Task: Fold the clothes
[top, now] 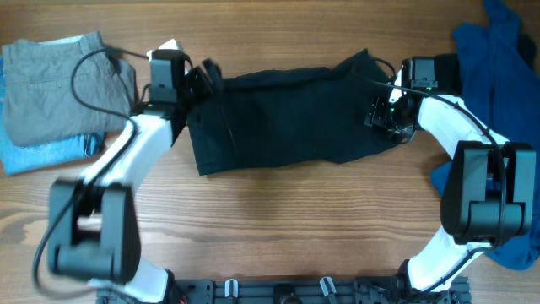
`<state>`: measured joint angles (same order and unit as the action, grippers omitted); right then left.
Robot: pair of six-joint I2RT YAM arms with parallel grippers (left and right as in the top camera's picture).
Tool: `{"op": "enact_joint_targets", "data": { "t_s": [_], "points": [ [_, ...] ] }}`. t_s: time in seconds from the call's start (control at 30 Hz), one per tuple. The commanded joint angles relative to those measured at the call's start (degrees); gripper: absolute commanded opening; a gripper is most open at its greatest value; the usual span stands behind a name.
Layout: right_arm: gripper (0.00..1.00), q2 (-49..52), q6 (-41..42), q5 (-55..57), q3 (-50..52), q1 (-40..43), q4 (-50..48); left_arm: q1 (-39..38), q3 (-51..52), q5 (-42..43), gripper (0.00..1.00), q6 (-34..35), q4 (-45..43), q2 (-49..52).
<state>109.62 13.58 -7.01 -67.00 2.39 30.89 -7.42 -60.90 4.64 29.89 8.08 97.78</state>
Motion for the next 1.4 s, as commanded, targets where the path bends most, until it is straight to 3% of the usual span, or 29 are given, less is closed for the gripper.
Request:
{"op": "enact_joint_targets", "data": {
  "t_s": [0.0, 0.17, 0.53, 0.67, 0.73, 0.83, 0.9, 1.2, 1.37],
  "points": [
    [0.72, 0.7, -0.1, 1.9, 0.8, 0.2, 0.9, 0.2, 0.1, 1.3, 1.00, 0.3, 15.3, -5.6],
    [0.73, 0.7, -0.1, 1.9, 0.8, 0.2, 1.3, 0.3, 1.2, 1.3, 1.00, -0.5, 26.0, -4.0],
    [0.73, 0.7, -0.8, 1.9, 0.8, 0.2, 2.0, 1.0, 4.7, 11.5, 0.98, -1.3, 16.6, 9.7],
    [0.73, 0.7, -0.8, 1.9, 0.8, 0.2, 2.2, 1.0, 4.7, 16.1, 0.75, -2.7, 14.6, 13.3],
    [0.73, 0.7, -0.8, 1.9, 0.8, 0.2, 2.2, 1.0, 4.7, 16.1, 0.54, -2.7, 15.3, 13.5],
    [0.73, 0.7, -0.8, 1.9, 0.8, 0.2, 2.4, 1.2, 4.7, 12.3, 0.16, -2.7, 16.4, 13.4],
    [0.73, 0.7, -0.8, 1.9, 0.8, 0.2, 2.7, 1.4, 4.6, 8.8, 0.04, -2.7, 18.1, 13.2],
    [0.72, -5.4, -5.1, 0.0, -5.2, 0.2, 7.3, 5.4, -4.2, 1.7, 0.04, -4.7, 36.9, 1.2],
    [0.65, -10.4, -7.7, -20.3, -7.0, -0.9, 9.8, 5.4, -8.2, 2.2, 0.04, -4.6, 42.6, -7.8]
  ]
}}
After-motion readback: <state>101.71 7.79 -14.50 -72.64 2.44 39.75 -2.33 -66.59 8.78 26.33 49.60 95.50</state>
